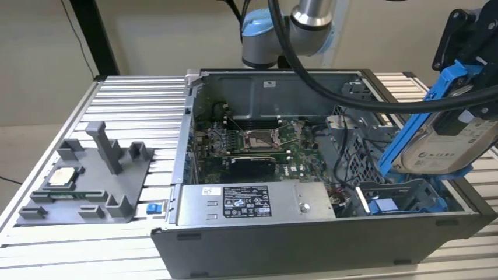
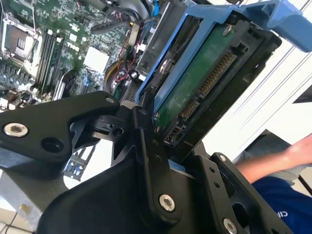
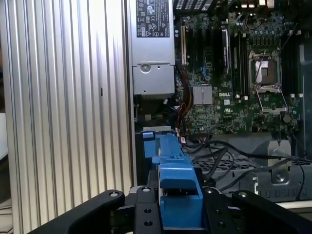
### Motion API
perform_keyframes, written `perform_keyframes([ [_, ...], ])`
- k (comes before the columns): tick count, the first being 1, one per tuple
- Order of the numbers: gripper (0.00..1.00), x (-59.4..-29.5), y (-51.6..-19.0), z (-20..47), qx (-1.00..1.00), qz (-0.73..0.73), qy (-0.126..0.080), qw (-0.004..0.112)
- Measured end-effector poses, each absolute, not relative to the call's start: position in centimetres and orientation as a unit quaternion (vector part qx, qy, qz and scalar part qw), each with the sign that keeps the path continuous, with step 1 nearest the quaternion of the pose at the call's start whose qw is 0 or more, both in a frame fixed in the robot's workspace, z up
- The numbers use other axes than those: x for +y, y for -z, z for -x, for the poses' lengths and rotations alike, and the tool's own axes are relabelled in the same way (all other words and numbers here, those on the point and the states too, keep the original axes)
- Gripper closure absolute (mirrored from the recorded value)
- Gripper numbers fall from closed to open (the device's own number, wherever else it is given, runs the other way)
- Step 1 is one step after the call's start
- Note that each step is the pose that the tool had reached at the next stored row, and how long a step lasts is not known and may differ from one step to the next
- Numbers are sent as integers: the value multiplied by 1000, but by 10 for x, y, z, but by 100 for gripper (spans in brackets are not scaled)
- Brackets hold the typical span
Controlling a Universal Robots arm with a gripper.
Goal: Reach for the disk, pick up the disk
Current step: 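Pick up the disk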
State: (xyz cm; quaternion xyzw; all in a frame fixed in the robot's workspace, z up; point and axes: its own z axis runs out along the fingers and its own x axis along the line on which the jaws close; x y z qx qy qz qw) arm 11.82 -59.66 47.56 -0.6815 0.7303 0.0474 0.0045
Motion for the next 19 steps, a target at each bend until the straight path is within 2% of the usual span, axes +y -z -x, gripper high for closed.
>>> perform_keyframes([
  [10, 100, -597, -475, -123, 730, 681, -47, 4],
  [19, 100, -597, -473, -123, 731, 682, -40, -2],
])
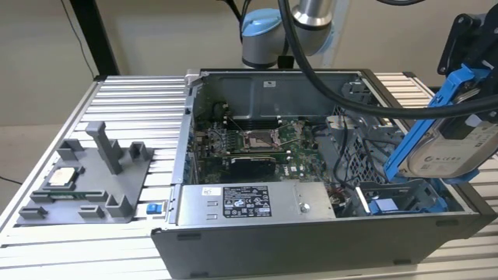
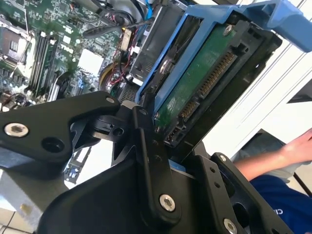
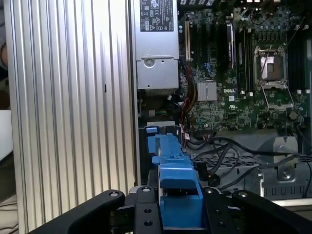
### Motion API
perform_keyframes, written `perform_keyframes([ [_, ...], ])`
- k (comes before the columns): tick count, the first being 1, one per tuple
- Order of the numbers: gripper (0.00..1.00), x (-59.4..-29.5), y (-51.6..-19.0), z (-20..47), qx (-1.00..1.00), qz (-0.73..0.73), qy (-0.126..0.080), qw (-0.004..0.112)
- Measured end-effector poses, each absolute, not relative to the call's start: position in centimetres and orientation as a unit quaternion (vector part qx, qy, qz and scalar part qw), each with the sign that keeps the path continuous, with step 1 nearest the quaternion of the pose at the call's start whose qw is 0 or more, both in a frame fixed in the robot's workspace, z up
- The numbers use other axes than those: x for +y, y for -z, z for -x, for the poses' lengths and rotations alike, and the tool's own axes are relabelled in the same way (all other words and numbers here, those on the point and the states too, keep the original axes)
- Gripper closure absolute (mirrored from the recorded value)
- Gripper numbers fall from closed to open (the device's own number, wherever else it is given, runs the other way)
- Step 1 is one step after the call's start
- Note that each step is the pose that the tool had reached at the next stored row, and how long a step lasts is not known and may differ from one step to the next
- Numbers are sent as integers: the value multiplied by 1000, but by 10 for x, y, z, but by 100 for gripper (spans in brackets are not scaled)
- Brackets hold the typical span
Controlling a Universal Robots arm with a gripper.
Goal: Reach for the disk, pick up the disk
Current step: 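Pick up the disk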
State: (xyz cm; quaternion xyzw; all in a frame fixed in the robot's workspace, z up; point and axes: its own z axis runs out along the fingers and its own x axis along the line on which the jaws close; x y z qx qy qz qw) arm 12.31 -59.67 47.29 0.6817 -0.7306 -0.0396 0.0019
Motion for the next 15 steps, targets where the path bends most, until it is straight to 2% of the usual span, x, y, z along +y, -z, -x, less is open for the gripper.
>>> perform_keyframes([
  [15, 100, -597, -473, -123, -723, -690, 40, 2],
])
